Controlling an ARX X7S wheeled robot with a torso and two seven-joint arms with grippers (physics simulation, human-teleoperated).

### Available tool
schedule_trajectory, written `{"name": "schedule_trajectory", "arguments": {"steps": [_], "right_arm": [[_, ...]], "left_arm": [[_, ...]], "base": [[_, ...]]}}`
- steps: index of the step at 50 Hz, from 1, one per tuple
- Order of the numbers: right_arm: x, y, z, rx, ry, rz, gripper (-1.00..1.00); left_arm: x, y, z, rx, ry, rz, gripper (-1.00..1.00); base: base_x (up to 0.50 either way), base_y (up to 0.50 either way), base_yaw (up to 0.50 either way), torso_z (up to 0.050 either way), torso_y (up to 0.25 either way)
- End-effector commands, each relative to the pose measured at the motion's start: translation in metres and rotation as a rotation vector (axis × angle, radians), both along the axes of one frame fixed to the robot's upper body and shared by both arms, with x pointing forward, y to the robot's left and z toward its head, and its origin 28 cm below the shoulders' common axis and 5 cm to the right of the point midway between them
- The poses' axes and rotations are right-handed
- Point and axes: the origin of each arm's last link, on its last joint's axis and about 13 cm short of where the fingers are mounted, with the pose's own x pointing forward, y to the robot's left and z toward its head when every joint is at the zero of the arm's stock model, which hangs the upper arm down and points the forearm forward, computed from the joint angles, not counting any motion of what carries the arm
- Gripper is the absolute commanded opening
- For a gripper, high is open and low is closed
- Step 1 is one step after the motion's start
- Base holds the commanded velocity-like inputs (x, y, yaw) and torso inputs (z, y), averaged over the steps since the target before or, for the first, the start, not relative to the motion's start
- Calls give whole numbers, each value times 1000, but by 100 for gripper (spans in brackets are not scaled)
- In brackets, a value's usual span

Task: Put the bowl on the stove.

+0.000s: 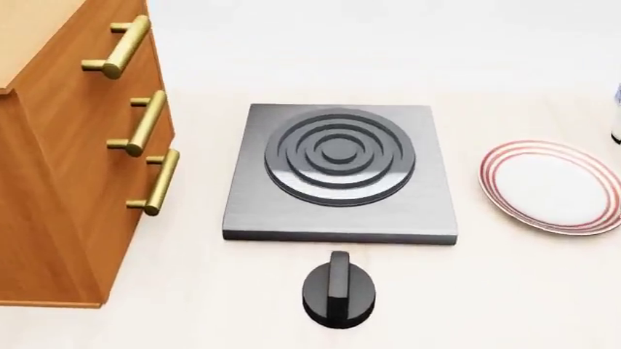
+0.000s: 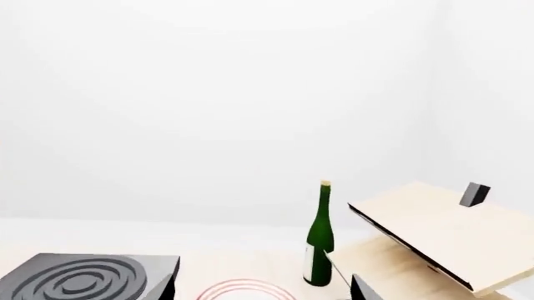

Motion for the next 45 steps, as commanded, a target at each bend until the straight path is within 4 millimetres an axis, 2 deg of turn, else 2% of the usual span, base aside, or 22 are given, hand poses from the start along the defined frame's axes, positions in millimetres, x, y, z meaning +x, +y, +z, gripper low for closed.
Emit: {"name": "schedule_trajectory", "arguments": {"steps": [1, 37, 45], "right_arm": [[0, 0, -1, -12, 4, 5, 100], [2, 3, -4, -22, 25, 27, 100], [3, 4, -4, -37, 32, 22, 100]], "left_arm": [[0, 0, 0, -1, 2, -2, 100], [0, -1, -1, -1, 6, -9, 100], [0, -1, -2, 0, 7, -9, 100]], "base": [[500, 0, 0, 0, 0], [500, 0, 0, 0, 0], [10, 0, 0, 0, 0]]}}
